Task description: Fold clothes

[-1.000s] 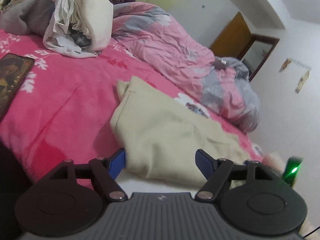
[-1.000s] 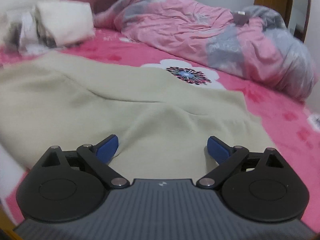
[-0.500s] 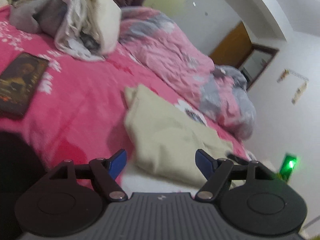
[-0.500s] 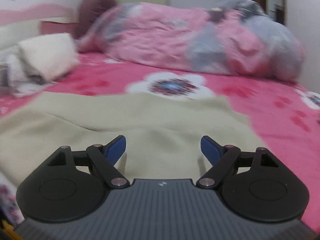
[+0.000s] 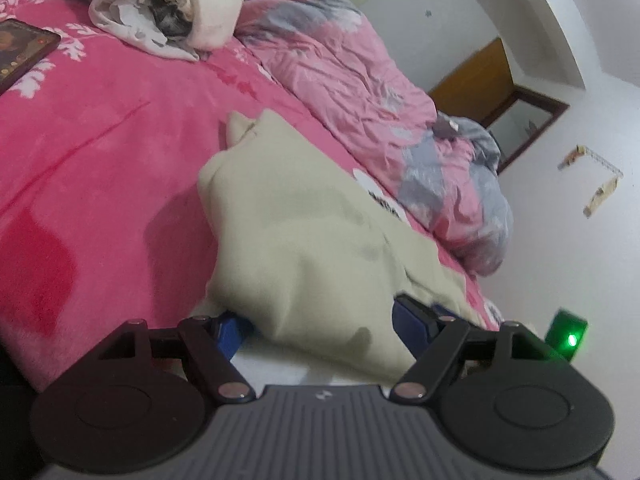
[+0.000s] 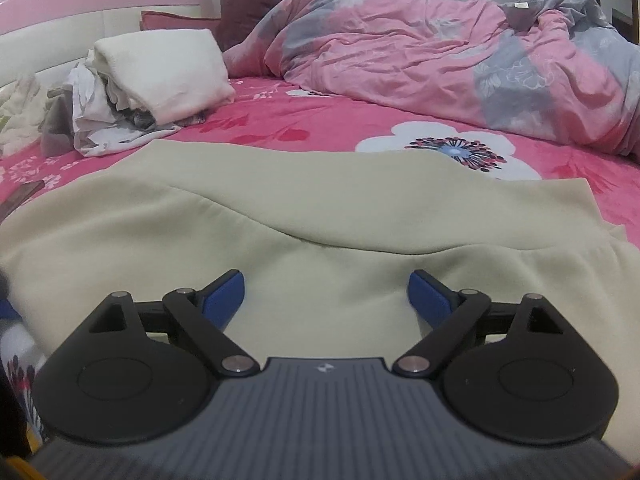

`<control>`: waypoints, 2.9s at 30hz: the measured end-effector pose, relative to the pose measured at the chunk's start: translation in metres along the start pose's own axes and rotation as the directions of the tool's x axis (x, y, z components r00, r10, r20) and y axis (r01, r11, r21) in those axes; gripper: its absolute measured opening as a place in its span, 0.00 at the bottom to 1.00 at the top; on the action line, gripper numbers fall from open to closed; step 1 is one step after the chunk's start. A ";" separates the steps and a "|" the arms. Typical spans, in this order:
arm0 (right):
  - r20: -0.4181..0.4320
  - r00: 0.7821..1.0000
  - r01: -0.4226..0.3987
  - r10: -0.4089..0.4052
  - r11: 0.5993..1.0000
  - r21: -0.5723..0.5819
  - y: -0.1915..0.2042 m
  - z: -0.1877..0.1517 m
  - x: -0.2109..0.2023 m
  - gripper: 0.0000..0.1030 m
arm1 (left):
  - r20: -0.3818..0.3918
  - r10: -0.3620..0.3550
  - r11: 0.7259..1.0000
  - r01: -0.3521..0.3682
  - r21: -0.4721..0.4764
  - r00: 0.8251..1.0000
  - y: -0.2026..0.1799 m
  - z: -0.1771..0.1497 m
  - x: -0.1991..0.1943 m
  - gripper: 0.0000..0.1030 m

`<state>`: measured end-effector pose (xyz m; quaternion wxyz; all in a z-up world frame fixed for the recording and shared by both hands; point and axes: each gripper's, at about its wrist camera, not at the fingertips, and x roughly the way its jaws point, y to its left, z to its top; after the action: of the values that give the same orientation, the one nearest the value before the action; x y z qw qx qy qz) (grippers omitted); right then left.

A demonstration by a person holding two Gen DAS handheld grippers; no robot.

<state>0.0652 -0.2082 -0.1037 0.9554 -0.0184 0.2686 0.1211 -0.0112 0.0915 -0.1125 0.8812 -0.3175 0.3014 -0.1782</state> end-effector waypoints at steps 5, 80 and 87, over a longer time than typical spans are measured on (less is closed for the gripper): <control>0.008 1.000 0.001 -0.001 1.000 -0.001 0.000 -0.001 0.004 0.88 | 0.063 0.085 0.995 -0.088 0.050 0.994 -0.010 0.002 0.020 0.48; 0.205 0.975 -0.210 0.085 0.659 0.723 -0.134 -0.045 -0.100 0.60 | -0.115 -0.018 0.922 0.061 0.382 0.993 -0.114 0.010 0.121 0.67; 0.200 0.977 -0.187 0.066 0.715 0.673 -0.126 -0.036 -0.090 0.49 | -0.142 -0.013 0.924 0.066 0.376 0.990 -0.106 0.002 0.134 0.70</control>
<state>0.0027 -0.3542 -0.0920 0.9018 0.3657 0.2165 0.0791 0.0782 -0.0532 -0.0959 0.8994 -0.1341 0.3148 -0.2721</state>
